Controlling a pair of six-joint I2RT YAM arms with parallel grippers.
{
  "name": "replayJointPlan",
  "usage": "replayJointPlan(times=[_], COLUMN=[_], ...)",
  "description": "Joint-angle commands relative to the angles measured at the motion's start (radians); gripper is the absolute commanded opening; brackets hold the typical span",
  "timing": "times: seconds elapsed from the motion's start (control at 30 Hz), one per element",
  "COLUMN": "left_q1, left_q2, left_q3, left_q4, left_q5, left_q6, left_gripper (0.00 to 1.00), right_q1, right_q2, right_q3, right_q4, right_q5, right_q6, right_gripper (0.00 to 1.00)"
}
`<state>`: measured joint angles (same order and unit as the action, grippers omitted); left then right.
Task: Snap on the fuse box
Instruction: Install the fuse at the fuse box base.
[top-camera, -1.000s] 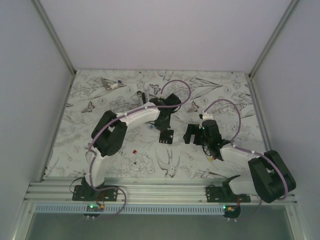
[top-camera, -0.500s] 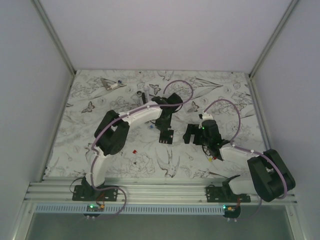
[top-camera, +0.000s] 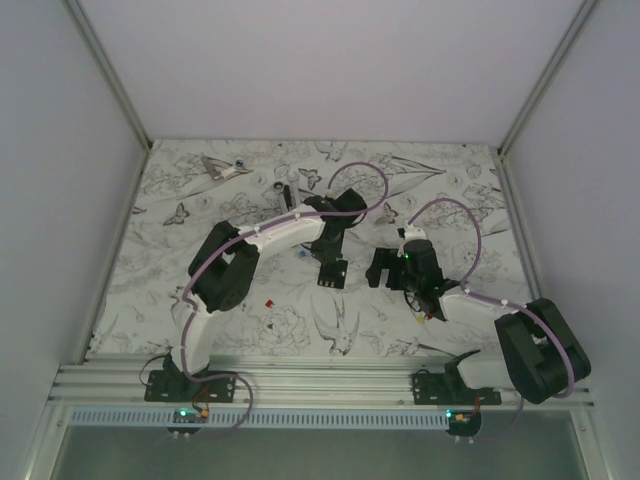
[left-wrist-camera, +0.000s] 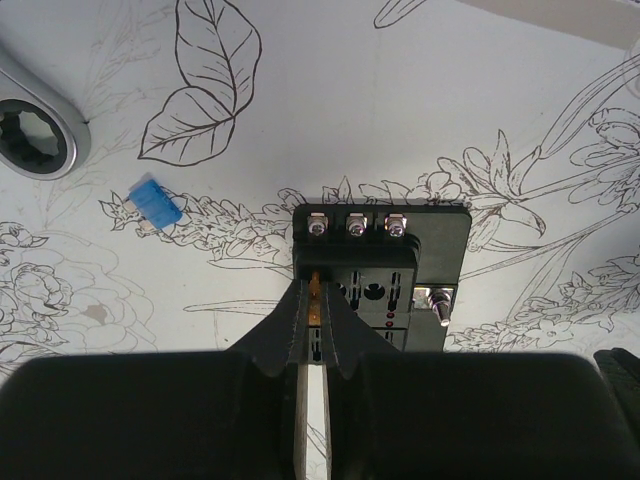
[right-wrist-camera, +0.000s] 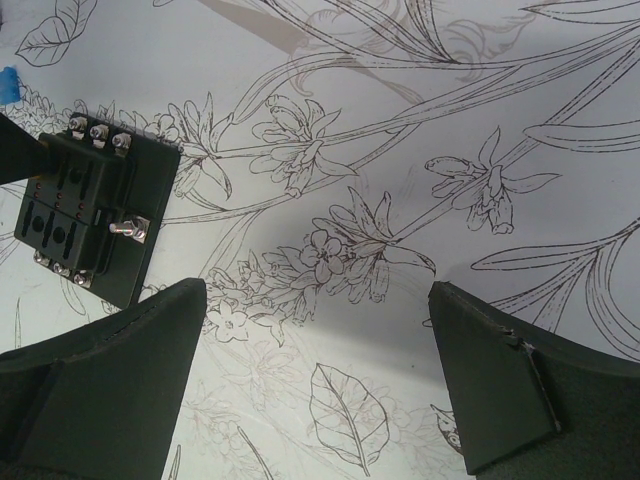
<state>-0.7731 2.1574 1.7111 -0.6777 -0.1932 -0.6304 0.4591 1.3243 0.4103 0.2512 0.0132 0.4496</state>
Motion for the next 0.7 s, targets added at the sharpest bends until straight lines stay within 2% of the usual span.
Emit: replayJointPlan(times=[0.0, 0.27, 0.67], left_q1=[-0.006, -0.017, -0.018], left_q2=[0.131, 0.082, -0.025], left_q3=[-0.070, -0.039, -0.010], left_q4=[-0.081, -0.078, -0.077], left_q5=[0.107, 0.104, 0.038], left_q6=[-0.004, 0.004, 0.008], left_gripper=[0.00, 0.00, 0.29], right_q1=[-0.007, -0.008, -0.008], right_q2=[0.001, -0.002, -0.016], right_q3=[0.019, 0.018, 0.013], right_q4=[0.023, 0.023, 0.020], right_q5=[-0.004, -0.006, -0.005], right_q6=[0.005, 0.006, 0.006], right_gripper=[1.00, 1.00, 1.00])
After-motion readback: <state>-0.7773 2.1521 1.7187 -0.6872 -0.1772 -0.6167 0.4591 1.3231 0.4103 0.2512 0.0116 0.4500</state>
